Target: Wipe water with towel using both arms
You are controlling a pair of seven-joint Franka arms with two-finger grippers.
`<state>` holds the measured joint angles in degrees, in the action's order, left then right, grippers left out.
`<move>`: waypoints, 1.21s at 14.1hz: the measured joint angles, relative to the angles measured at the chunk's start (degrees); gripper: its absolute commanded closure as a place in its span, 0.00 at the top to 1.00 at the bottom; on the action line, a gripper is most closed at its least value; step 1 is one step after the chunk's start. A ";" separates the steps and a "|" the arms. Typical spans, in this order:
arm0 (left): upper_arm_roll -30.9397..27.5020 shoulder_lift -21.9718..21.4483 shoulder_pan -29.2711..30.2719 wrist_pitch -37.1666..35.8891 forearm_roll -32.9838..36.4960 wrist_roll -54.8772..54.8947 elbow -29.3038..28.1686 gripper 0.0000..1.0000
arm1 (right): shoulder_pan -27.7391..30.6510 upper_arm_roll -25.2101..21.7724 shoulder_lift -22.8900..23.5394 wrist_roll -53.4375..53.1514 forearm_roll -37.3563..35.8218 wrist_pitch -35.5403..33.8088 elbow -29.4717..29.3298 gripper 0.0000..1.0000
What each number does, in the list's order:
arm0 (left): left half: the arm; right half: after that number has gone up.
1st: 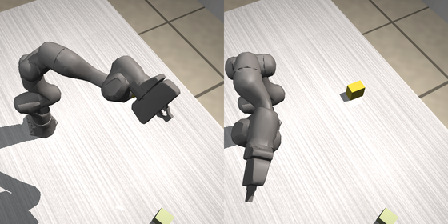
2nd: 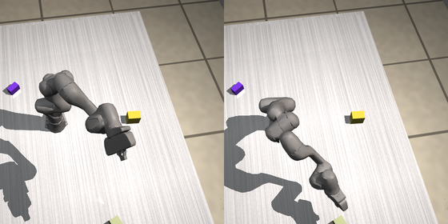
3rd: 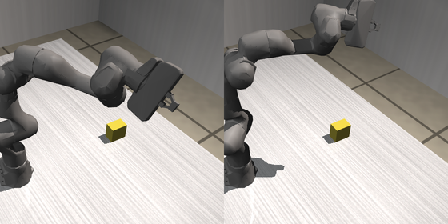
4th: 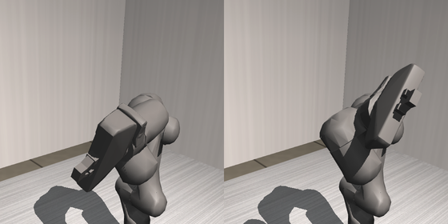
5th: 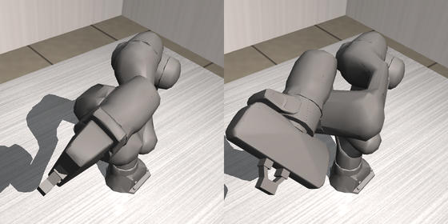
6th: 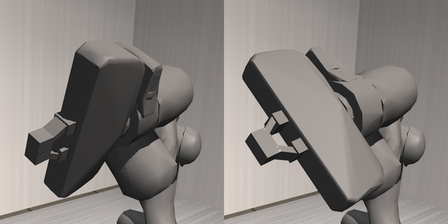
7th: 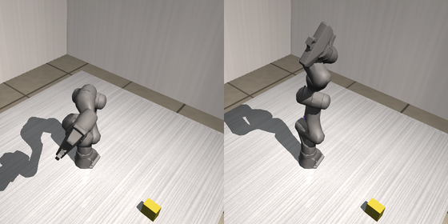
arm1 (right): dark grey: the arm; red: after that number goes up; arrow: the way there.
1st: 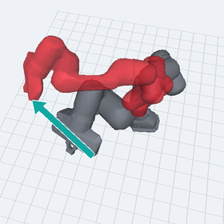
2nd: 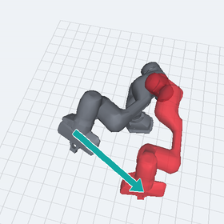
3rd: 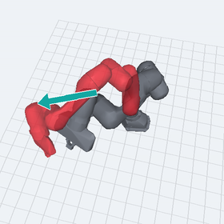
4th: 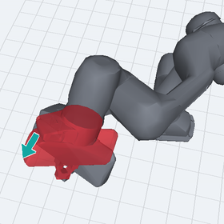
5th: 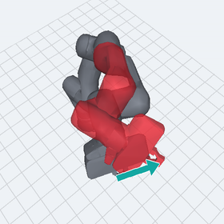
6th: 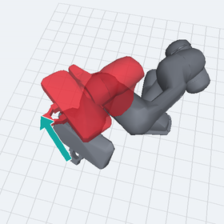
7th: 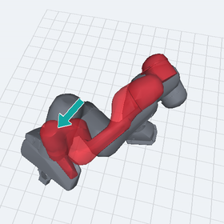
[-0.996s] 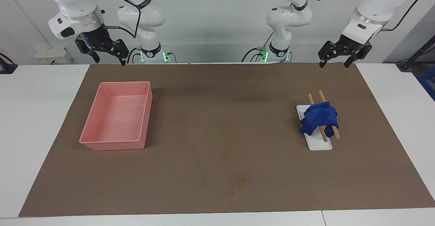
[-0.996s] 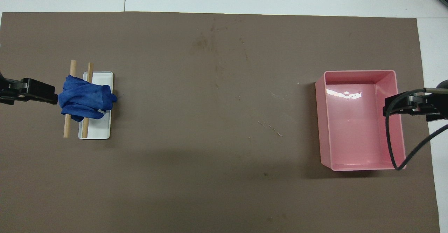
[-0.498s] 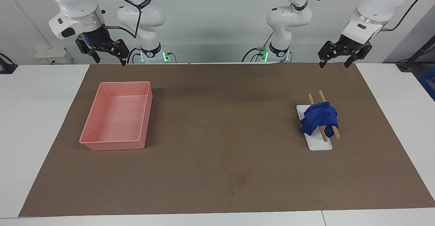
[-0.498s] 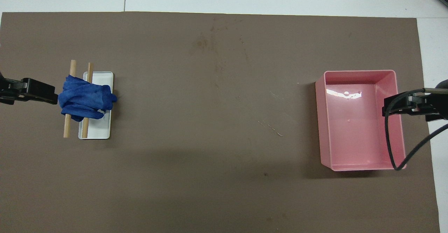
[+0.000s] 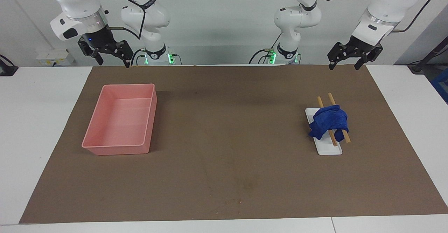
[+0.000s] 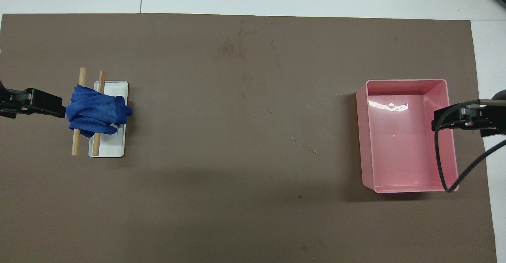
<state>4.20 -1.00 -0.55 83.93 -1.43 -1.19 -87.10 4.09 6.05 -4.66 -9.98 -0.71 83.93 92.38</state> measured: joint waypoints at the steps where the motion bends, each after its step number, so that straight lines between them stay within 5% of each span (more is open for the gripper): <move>1: 0.00 0.00 0.00 0.00 0.00 0.00 -0.01 1.00 | 0.00 0.00 0.00 0.00 0.00 0.30 0.00 1.00; 9: -0.02 -0.05 0.03 1.57 0.00 0.01 -0.59 1.00 | 0.04 -0.10 0.00 0.00 0.00 0.77 0.00 1.00; 17: -0.59 -2.82 0.15 11.78 0.00 0.00 -9.04 1.00 | 0.04 -0.11 -0.01 0.00 0.00 0.79 0.00 1.00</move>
<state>3.61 -3.83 -0.39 95.71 -1.43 -1.19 -96.14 4.13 5.94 -4.66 -9.98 -0.71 84.73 92.38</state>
